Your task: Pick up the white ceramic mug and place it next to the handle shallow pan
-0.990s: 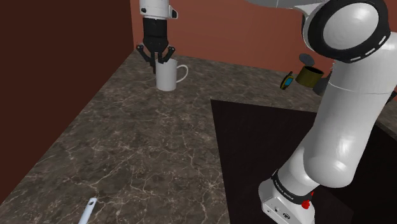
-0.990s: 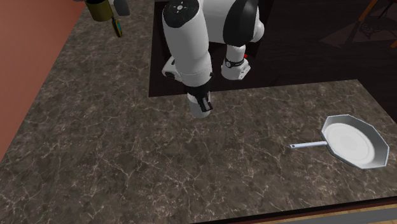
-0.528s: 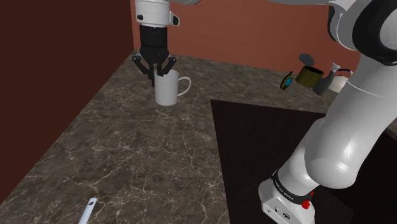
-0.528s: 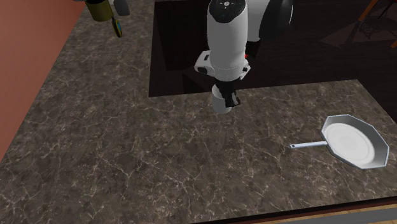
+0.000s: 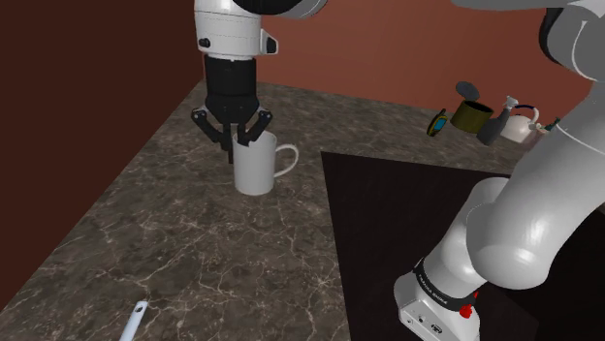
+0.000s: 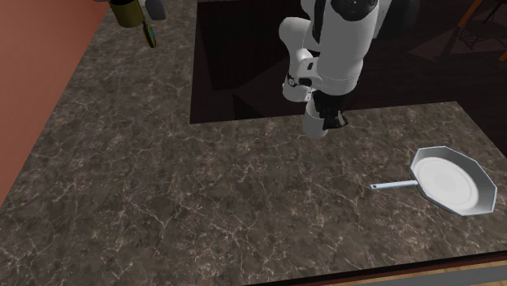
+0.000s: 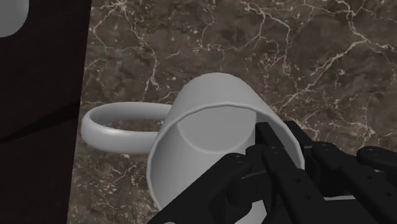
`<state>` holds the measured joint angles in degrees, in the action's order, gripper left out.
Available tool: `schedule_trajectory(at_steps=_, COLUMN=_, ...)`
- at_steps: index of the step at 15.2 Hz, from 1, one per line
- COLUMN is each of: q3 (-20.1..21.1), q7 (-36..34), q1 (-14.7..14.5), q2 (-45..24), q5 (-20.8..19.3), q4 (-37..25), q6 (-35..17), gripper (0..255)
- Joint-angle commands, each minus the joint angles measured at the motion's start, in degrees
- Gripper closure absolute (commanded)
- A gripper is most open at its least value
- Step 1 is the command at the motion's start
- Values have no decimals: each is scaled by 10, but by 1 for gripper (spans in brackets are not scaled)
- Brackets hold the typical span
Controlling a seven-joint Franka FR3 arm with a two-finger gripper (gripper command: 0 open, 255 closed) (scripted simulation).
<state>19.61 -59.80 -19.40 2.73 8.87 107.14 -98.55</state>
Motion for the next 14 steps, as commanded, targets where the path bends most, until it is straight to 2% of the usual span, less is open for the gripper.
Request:
schedule_trajectory(at_steps=1, q3=13, q7=-24, q1=-13, q2=16, q5=9, q4=14, q6=-3, gripper=255)
schedule_trajectory(at_steps=14, q3=101, q7=-166, q1=-87, q2=70, q5=56, q4=74, q6=-40, gripper=255)
